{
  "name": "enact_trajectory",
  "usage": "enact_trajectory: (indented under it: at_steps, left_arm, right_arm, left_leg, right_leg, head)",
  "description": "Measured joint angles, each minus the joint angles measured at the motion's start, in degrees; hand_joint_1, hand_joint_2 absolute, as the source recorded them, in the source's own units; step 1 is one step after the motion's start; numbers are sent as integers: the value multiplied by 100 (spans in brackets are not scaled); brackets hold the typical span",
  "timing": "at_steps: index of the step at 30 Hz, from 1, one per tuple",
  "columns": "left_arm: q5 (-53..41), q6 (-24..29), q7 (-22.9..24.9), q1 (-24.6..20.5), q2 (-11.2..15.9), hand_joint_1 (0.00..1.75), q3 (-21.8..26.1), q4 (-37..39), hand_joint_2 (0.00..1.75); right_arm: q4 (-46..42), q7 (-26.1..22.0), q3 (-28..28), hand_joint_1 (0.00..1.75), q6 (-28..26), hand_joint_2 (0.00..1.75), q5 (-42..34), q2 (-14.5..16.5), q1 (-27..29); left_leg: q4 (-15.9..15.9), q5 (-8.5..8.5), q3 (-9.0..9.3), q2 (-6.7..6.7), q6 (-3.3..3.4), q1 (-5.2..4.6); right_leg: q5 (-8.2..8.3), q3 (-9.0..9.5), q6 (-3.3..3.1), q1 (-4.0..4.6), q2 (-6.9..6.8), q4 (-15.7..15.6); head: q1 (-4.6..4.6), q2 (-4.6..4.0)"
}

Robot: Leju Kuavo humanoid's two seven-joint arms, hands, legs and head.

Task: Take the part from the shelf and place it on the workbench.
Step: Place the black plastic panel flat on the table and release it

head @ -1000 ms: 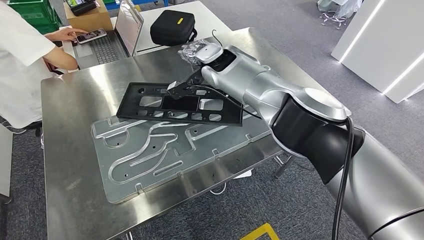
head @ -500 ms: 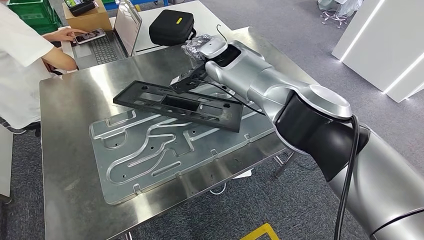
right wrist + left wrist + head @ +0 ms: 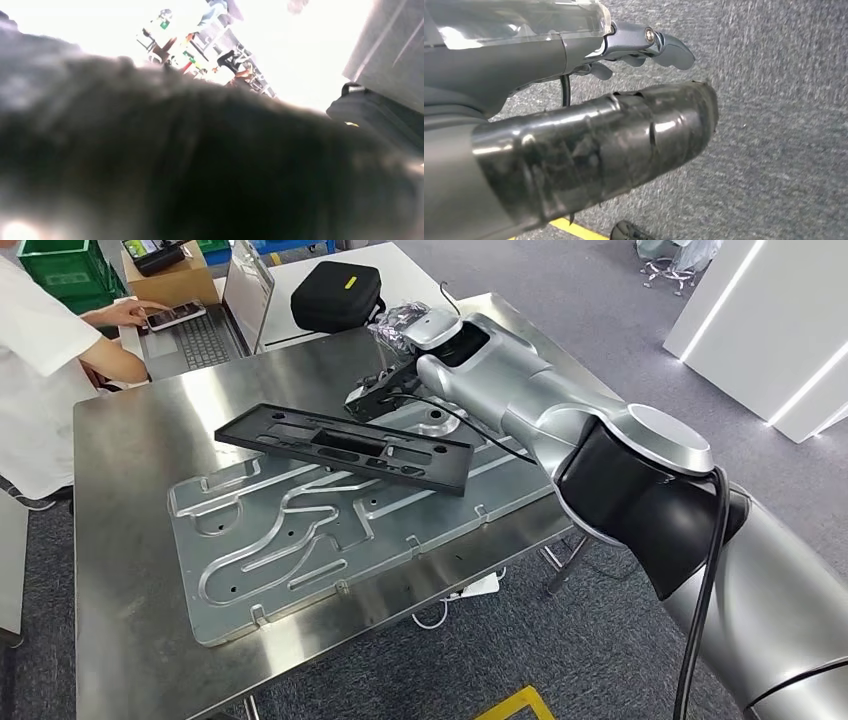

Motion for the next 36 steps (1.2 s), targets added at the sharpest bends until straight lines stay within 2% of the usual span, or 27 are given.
enact_trajectory:
  at_steps: [2,4,5,7,8,9,10,11,12,14,15,16,19,20,21,22,24,25,26,27,29,30,31,32,34,35,36]
  left_arm:
    - [0,7,15,6,-8,0,1,2,0]
    - [0,14,30,21,-12,0,1,3,0]
    - [0,16,36,27,-14,0,1,3,0]
    - [0,17,43,29,-18,0,1,4,0]
    - [0,18,45,26,-20,0,2,4,0]
    - [0,19,49,21,-20,0,2,4,0]
    - [0,19,52,16,-20,0,3,4,0]
    - [0,20,55,13,-20,0,3,4,0]
    - [-1,20,57,11,-20,0,2,4,0]
    - [-9,21,57,1,-15,0,2,3,0]
    - [-17,21,55,-6,-14,0,2,3,0]
    - [-26,21,52,-11,-12,0,2,3,0]
    - [-40,20,47,-8,-21,0,3,4,0]
    - [-44,20,47,-11,-25,0,3,4,0]
    - [-49,19,45,-16,-29,0,3,4,0]
    - [-55,18,44,-22,-34,0,3,4,0]
    - [-68,16,40,-23,-36,0,3,4,0]
    - [-74,16,40,-20,-37,0,3,4,0]
    - [-79,16,40,-18,-38,0,3,4,0]
    - [-82,16,39,-19,-38,0,3,4,0]
    - [-86,15,38,-24,-43,0,3,4,0]
    - [-87,15,38,-27,-55,0,3,5,0]
    - [-87,14,37,-29,-66,0,3,5,0]
    - [-88,13,37,-30,-76,0,3,6,0]
    - [-90,12,36,-27,-84,0,3,6,0]
    - [-91,11,36,-23,-86,0,3,6,0]
    - [-93,11,36,-19,-88,0,3,6,0]
  right_arm:
    - [-11,-6,6,0,2,0,-20,-4,0]
    - [-26,-5,11,0,1,0,-34,-1,0]
    - [-33,-4,13,0,-1,0,-38,1,-2]
    - [-42,-3,15,0,-2,0,-46,3,-1]
    - [-43,-3,15,0,-3,0,-48,3,1]
    - [-43,-3,16,0,-2,0,-50,3,7]
    - [-43,-3,17,0,-2,0,-51,3,13]
    - [-43,-3,18,0,-1,0,-51,3,18]
    - [-43,-3,19,0,-1,0,-51,3,20]
    - [-44,-3,19,0,-2,0,-51,3,15]
    - [-43,-3,19,0,-3,0,-51,0,11]
    - [-43,-3,20,0,-3,0,-52,-2,9]
    - [-40,-3,21,0,-4,0,-64,-5,5]
    - [-40,-3,24,0,-4,0,-67,-6,2]
    - [-39,-3,29,0,-4,0,-66,-8,-2]
    - [-38,-3,37,0,-3,0,-67,-9,-5]
    - [-35,-3,62,0,-3,0,-68,-10,-3]
    - [-33,-3,77,0,-3,0,-69,-10,3]
    - [-32,-3,93,0,-3,0,-72,-10,9]
    - [-31,-3,107,0,-3,0,-75,-10,13]
    - [-32,-4,129,0,-4,0,-84,-10,3]
    - [-35,-5,137,0,-6,0,-86,-9,-5]
    - [-38,-5,144,0,-8,0,-89,-9,-14]
    - [-40,-5,149,0,-10,0,-93,-10,-28]
    - [-41,-7,156,0,-11,0,-103,-14,-50]
    - [-40,-7,162,0,-11,0,-107,-14,-59]
    - [-41,-9,169,0,-10,0,-109,-7,-62]
  left_leg:
    - [-19,63,-27,-18,-101,-11]
    - [-23,66,-77,-19,-175,2]
    - [89,-57,-141,-12,-192,9]
    - [687,-550,-373,4,-189,12]
    - [1105,-824,-499,6,-182,4]
    - [1461,-1022,-579,6,-172,-8]
    - [1659,-1128,-575,5,-155,-24]
    - [1641,-1133,-462,5,-130,-42]
    - [1395,-1058,-230,5,-94,-63]
    - [590,-888,379,7,3,-117]
    - [272,-827,594,7,41,-145]
    - [97,-799,699,7,73,-170]
    - [36,-672,660,14,144,-186]
    - [11,-606,629,28,179,-178]
    - [-17,-535,584,43,213,-166]
    - [-33,-467,526,57,239,-159]
    - [-26,-352,367,62,263,-166]
    - [-16,-295,280,62,264,-172]
    - [-7,-242,199,62,263,-179]
    - [1,-191,125,62,262,-188]
    - [9,-92,15,62,256,-208]
    - [10,-44,-24,61,245,-218]
    - [-1,4,-42,61,223,-219]
    - [-17,51,-51,62,196,-210]
    - [-67,143,-57,57,127,-202]
    - [-57,124,-82,48,97,-200]
    - [28,-4,-128,40,68,-202]
  right_leg:
    - [47,-49,-82,42,23,-11]
    - [130,-112,-207,36,11,-11]
    - [183,-152,-272,30,2,-25]
    - [290,-259,-370,41,-13,-40]
    - [338,-326,-398,60,-14,-39]
    - [386,-393,-410,83,-13,-36]
    - [432,-456,-413,105,-12,-33]
    - [474,-510,-414,126,-11,-30]
    - [514,-558,-410,144,-11,-26]
    - [585,-623,-386,176,-19,-15]
    - [616,-644,-364,186,-26,-9]
    - [648,-655,-335,189,-36,-6]
    - [737,-681,-226,168,-43,-25]
    - [669,-719,-195,162,-38,22]
    - [519,-779,-171,156,-33,147]
    - [267,-870,-152,145,-32,405]
    - [-266,-1073,-119,141,-35,1150]
    - [-417,-1123,-109,139,-35,1473]
    - [-438,-1084,-109,141,-36,1614]
    - [-355,-935,-124,145,-35,1534]
    - [-137,-365,-211,176,-34,826]
    - [-109,-74,-265,198,-40,398]
    - [-101,124,-309,223,-47,90]
    - [-120,222,-347,247,-54,-96]
    - [-21,222,-396,249,-67,-202]
    - [49,208,-425,232,-82,-261]
    - [135,174,-454,207,-96,-311]
  head:
    - [0,0]
    - [-1,-1]
    - [-2,-1]
    - [-2,-1]
    - [-3,-1]
    - [-3,-1]
    - [-3,-1]
    - [-3,-1]
    - [-3,-1]
    - [-2,0]
    - [-2,0]
    - [-1,0]
    - [-1,-1]
    - [1,-1]
    - [1,-1]
    - [2,-1]
    - [0,-1]
    - [1,-1]
    - [-1,-1]
    - [0,-1]
    - [-1,-1]
    - [-2,-1]
    - [-2,-1]
    - [-2,-1]
    - [-1,-1]
    - [-1,-1]
    - [-2,-1]
